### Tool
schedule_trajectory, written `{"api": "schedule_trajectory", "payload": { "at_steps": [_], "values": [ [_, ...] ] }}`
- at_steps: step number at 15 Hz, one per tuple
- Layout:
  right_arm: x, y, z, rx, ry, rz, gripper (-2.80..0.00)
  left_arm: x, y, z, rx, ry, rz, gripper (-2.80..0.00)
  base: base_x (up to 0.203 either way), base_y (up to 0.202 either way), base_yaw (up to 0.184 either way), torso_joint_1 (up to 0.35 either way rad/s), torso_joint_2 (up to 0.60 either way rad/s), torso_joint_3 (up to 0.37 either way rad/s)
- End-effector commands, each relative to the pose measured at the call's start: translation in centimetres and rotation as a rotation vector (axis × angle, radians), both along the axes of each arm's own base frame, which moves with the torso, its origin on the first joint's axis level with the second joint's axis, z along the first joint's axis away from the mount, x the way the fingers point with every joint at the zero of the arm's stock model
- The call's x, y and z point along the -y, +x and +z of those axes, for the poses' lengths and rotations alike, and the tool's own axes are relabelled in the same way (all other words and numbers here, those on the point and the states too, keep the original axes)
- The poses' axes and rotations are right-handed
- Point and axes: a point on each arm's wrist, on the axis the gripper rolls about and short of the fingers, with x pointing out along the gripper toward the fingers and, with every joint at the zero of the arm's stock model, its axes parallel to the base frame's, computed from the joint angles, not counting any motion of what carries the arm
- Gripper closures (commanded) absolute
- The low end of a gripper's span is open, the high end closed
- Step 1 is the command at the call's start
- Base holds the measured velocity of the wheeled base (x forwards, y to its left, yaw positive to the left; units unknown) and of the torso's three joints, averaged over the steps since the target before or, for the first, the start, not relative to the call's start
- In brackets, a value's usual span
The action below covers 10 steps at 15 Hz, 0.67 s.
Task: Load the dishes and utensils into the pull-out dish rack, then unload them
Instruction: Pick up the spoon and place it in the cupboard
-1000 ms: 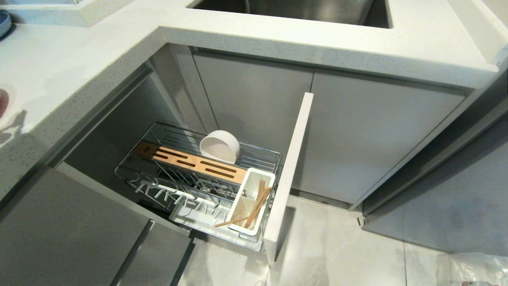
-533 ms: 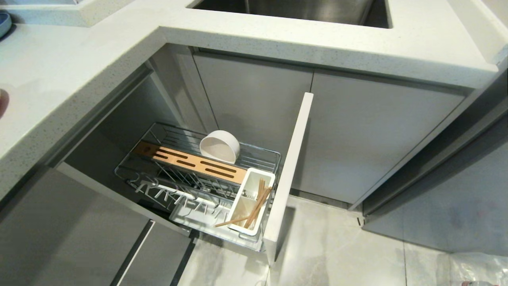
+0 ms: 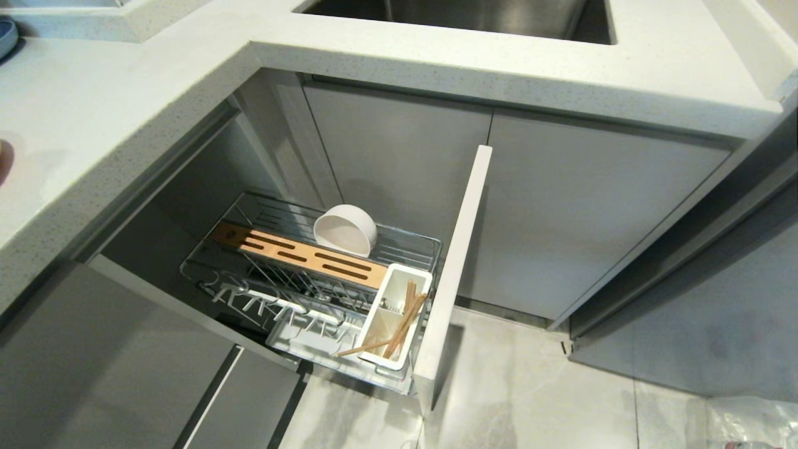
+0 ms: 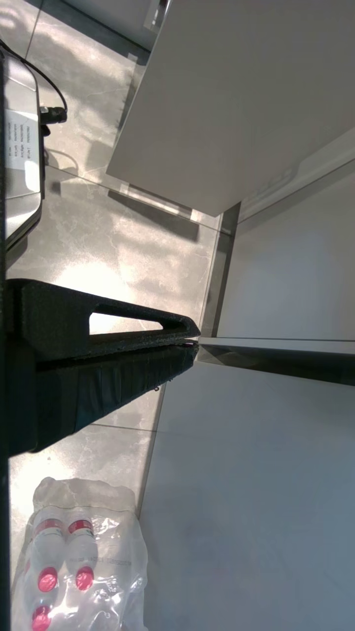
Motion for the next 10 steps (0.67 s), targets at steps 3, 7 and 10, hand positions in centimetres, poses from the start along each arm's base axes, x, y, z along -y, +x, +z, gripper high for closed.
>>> {"api": "schedule_trajectory", "payload": {
  "at_steps": [3,7,10],
  "values": [
    [0.0,0.0,0.0,-0.001,0.000,0.000,0.00,-1.5,1.3,-2.0,-0.126,-0.161,-0.054,0.00,0.000,0.000,0.000,0.000,0.00,0.000],
    [0.0,0.0,0.0,-0.001,0.000,0.000,0.00,-2.1,2.1,-2.3,-0.131,-0.197,-0.108,0.00,0.000,0.000,0.000,0.000,0.00,0.000],
    [0.0,0.0,0.0,-0.001,0.000,0.000,0.00,-3.5,3.6,-2.4,-0.124,-0.195,-0.126,0.00,0.000,0.000,0.000,0.000,0.00,0.000]
  ]
}}
